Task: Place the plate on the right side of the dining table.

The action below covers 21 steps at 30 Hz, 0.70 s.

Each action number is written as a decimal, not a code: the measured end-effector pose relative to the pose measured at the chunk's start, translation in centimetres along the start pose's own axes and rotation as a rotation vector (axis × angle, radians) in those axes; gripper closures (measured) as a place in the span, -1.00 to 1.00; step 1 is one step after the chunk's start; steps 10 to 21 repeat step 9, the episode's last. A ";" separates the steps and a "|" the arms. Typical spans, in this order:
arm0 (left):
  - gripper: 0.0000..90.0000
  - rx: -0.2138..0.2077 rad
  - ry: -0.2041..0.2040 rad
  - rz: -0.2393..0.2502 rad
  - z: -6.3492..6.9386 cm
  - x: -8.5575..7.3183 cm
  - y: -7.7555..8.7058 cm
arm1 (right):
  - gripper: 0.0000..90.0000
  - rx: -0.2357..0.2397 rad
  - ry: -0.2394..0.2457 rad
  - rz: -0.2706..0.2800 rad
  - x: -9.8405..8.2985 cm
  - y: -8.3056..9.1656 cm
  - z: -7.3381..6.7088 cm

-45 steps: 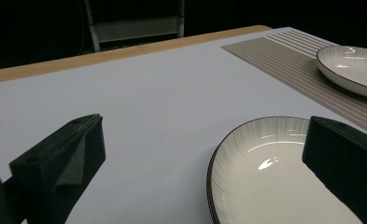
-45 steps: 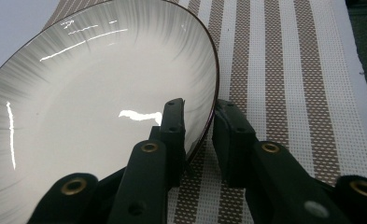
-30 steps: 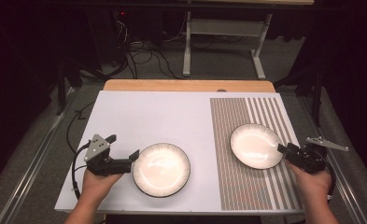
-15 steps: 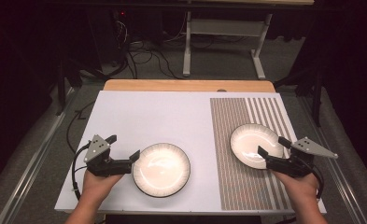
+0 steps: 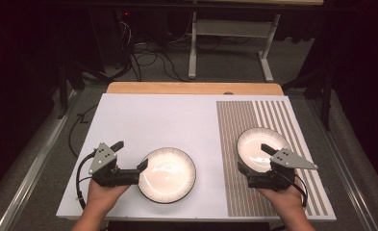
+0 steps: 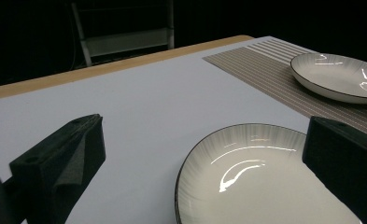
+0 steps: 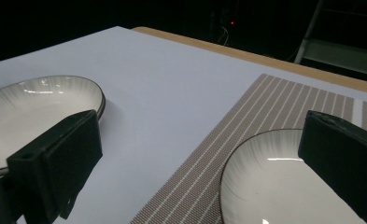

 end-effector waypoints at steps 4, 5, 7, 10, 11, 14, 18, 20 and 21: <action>-1.00 0.002 0.001 0.005 0.2 0.1 0.1 | -0.99 -0.013 -0.022 0.030 -0.2 1.2 0.9; -1.00 0.002 0.003 0.002 0.2 0.1 0.0 | -0.99 -0.012 -0.023 0.035 -0.2 1.4 1.0; -1.00 0.001 0.010 -0.003 0.2 0.0 -0.1 | -0.99 -0.011 -0.024 0.042 -0.2 1.7 1.1; -1.00 0.004 0.010 -0.001 0.1 0.0 0.0 | -0.99 -0.009 -0.020 0.045 -0.2 1.8 1.0; -1.00 0.004 0.010 -0.001 0.1 0.0 0.0 | -0.99 -0.009 -0.020 0.045 -0.2 1.8 1.0; -1.00 0.004 0.010 -0.001 0.1 0.0 0.0 | -0.99 -0.009 -0.020 0.045 -0.2 1.8 1.0; -1.00 0.004 0.010 -0.001 0.1 0.0 0.0 | -0.99 -0.009 -0.020 0.045 -0.2 1.8 1.0; -1.00 0.004 0.010 -0.001 0.1 0.0 0.0 | -0.99 -0.009 -0.020 0.045 -0.2 1.8 1.0; -1.00 0.004 0.010 -0.001 0.1 0.0 0.0 | -0.99 -0.009 -0.020 0.045 -0.2 1.8 1.0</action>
Point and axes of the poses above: each handheld gripper's, and its own axes: y roughly backward along the jaws, x roughly out of its top, z roughly to its right, the point moved 5 cm from there along -y, roughly forward along the jaws, and after that the axes turned 12 degrees about x, right-handed, at the moved point
